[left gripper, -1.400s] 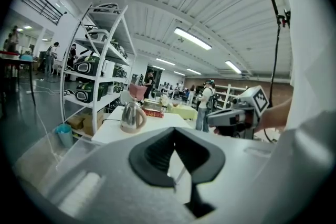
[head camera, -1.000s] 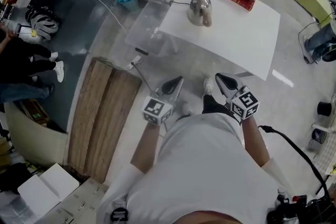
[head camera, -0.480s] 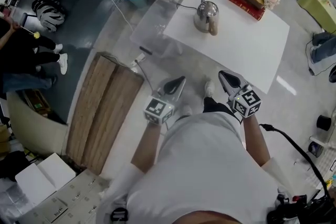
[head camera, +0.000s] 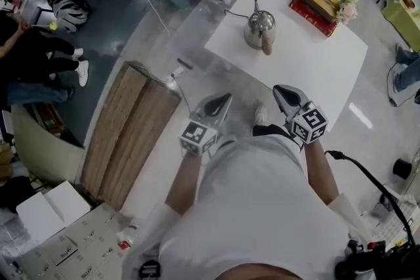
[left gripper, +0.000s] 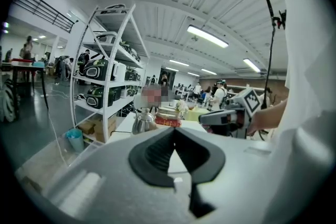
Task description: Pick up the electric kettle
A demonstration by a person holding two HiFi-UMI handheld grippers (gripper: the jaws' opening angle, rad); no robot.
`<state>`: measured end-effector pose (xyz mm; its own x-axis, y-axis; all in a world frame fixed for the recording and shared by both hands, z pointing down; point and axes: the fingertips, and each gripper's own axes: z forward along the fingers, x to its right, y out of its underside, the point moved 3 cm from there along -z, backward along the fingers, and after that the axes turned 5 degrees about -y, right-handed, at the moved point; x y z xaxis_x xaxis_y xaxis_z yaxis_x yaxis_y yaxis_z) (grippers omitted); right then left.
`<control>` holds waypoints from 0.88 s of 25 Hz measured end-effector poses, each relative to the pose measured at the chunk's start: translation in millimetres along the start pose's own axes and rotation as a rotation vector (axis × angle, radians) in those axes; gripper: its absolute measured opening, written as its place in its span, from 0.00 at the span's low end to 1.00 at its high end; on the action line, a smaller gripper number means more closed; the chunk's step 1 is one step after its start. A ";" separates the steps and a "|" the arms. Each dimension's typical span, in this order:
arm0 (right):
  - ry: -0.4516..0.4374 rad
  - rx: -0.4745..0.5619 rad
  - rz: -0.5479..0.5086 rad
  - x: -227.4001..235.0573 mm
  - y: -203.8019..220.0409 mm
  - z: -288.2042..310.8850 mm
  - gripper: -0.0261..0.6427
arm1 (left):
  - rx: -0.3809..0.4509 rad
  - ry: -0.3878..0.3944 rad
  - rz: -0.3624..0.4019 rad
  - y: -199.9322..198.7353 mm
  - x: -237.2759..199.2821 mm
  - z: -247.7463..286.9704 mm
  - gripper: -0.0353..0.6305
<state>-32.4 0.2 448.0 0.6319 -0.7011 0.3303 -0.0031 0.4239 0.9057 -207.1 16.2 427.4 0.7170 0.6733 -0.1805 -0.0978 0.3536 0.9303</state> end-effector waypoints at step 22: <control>-0.146 -0.097 -0.047 113.4 -14.4 0.9 0.06 | -0.019 -0.135 -0.027 -9.1 -5.5 86.9 0.06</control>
<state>38.6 -85.9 472.6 0.5105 -0.7942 0.3294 0.1031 0.4369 0.8936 -150.1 -47.1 447.7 0.8059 0.5701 -0.1596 -0.0895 0.3838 0.9191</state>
